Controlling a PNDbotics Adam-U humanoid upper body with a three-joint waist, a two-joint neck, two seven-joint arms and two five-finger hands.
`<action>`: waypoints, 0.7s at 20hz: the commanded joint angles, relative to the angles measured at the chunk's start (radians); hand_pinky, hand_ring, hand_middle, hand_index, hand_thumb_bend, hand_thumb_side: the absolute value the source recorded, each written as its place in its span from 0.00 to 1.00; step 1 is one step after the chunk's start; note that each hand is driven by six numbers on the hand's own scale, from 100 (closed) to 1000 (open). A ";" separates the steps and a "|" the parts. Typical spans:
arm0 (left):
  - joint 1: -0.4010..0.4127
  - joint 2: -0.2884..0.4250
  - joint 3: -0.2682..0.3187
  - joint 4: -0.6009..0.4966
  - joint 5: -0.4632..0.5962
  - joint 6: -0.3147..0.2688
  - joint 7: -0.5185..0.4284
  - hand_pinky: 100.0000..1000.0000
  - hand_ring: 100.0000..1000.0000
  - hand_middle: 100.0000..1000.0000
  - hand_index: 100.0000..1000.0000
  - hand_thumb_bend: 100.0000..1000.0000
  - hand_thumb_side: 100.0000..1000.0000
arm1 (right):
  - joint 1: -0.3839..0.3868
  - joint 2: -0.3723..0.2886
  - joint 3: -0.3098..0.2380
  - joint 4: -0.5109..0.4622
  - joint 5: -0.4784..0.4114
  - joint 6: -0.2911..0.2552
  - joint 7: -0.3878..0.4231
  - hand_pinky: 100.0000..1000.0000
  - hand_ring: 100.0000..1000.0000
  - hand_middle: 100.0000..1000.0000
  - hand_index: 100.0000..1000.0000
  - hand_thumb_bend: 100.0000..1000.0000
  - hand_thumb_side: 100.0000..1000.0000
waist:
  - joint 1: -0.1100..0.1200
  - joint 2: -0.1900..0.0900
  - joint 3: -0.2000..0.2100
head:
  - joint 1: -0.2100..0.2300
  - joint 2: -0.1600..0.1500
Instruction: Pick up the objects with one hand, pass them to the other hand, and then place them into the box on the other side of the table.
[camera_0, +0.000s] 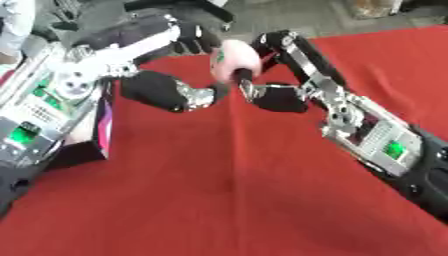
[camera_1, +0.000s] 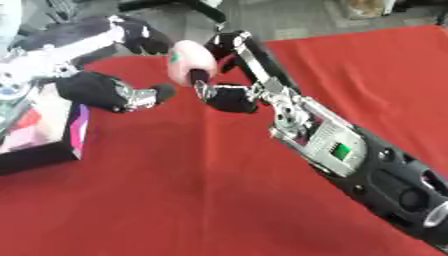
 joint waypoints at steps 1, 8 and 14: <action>-0.022 0.011 0.009 -0.011 -0.004 0.013 0.007 0.80 0.79 0.73 0.86 0.29 0.56 | -0.013 -0.014 -0.005 -0.018 0.008 -0.002 -0.003 0.57 0.65 0.41 0.53 0.02 0.00 | 0.007 -0.006 0.001 | 0.001 -0.001; -0.018 -0.002 0.008 0.007 -0.066 0.034 0.030 0.80 0.79 0.73 0.86 0.31 0.52 | -0.012 -0.012 -0.002 -0.018 0.014 -0.015 -0.005 0.57 0.64 0.41 0.53 0.03 0.00 | 0.008 -0.004 -0.002 | 0.005 -0.001; -0.012 -0.018 0.001 0.028 -0.075 0.038 0.028 0.80 0.79 0.73 0.86 0.27 0.55 | -0.013 -0.010 0.001 -0.018 0.036 -0.045 -0.001 0.57 0.65 0.41 0.53 0.03 0.00 | 0.007 -0.002 -0.004 | 0.009 -0.001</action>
